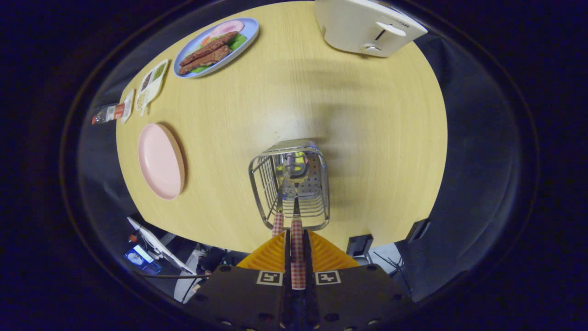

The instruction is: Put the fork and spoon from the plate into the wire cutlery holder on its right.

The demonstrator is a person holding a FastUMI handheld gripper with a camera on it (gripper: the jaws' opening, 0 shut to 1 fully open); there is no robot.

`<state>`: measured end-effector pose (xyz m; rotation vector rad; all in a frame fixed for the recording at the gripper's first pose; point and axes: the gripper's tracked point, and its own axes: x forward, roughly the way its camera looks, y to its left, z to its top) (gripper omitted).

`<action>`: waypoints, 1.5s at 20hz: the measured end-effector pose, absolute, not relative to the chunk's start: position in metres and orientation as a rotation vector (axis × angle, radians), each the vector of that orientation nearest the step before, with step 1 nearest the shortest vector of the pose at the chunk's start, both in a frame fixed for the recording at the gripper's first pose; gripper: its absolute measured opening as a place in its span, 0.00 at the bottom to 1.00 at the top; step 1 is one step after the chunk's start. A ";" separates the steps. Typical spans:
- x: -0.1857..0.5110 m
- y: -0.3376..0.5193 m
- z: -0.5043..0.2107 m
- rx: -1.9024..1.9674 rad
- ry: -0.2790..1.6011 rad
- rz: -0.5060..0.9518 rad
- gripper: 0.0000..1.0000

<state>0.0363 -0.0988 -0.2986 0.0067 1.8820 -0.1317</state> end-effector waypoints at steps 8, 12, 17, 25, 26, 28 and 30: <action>0.037 -0.079 -0.283 0.028 1.760 -0.076 0.30; 0.027 -0.067 -0.270 -0.009 1.691 -0.023 0.56; 0.012 -0.055 -0.256 -0.102 1.570 -0.003 0.85; 0.029 0.003 -0.204 -0.229 1.189 0.024 0.97; 0.033 0.011 -0.188 -0.256 1.108 0.030 0.97; 0.036 0.032 -0.153 -0.286 0.953 0.035 0.97; 0.031 0.058 -0.122 -0.268 0.839 0.072 0.96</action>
